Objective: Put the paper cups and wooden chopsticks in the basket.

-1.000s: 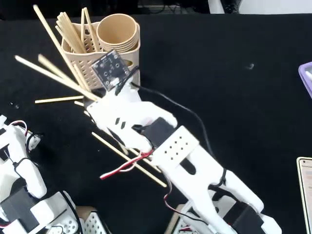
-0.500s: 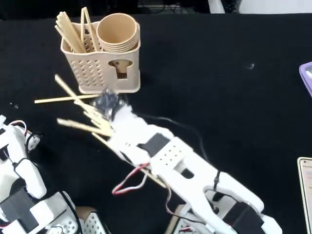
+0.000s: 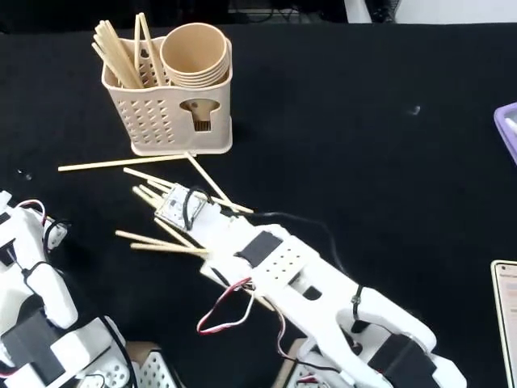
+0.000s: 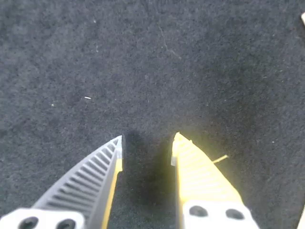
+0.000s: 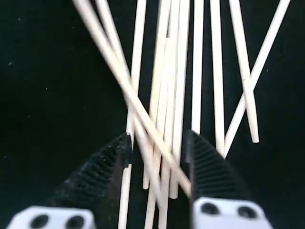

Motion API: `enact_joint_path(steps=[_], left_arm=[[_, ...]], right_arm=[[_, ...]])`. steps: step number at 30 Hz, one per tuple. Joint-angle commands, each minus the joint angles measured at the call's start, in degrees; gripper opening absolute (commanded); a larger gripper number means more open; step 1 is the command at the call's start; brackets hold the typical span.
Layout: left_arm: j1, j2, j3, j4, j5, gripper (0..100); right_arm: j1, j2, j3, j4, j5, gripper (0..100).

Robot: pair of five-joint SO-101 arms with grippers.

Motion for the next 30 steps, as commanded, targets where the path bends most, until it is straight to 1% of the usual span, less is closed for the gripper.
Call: enact_joint_path(steps=[1, 6, 8, 10, 15, 18, 22, 23, 25, 28, 29, 30], left_arm=[[0.7, -0.8, -0.7, -0.6, 0.3, 18], [0.6, -0.8, -0.7, -0.6, 0.3, 18], [0.5, -0.8, -0.7, -0.6, 0.3, 18], [0.3, -0.8, -0.7, -0.6, 0.3, 18], [0.4, -0.8, -0.7, -0.6, 0.2, 18], [0.3, -0.8, -0.7, -0.6, 0.2, 18], [0.3, -0.8, -0.7, -0.6, 0.2, 18], [0.3, -0.8, -0.7, -0.6, 0.2, 18], [0.3, -0.8, -0.7, -0.6, 0.2, 18], [0.4, -0.8, -0.7, -0.6, 0.2, 18], [0.4, -0.8, -0.7, -0.6, 0.2, 18], [0.4, -0.8, -0.7, -0.6, 0.2, 18]], right_arm=[[-1.4, -0.1, -0.4, 0.7, 0.3, 19.4], [-8.5, -0.1, 0.1, 0.7, 0.3, 19.8], [-10.2, 0.0, -0.3, 0.5, 0.3, 19.9], [-10.2, 1.2, -0.6, 0.5, 0.3, 21.7], [-8.0, 10.1, -4.7, 0.5, 0.8, 32.1], [-6.2, 15.9, -9.6, 0.5, 0.8, 31.6], [-6.3, 20.6, -13.1, 0.6, 0.8, 31.4], [-6.3, 21.2, -13.1, 0.6, 0.8, 30.4], [-6.2, 21.8, -13.2, 0.6, 0.8, 22.9], [-6.2, 21.1, -13.1, 0.6, 0.8, 3.1], [-6.2, 20.5, -13.1, 0.9, 0.8, 0.5], [-6.1, 19.7, -12.9, 1.1, 0.8, 3.4]])
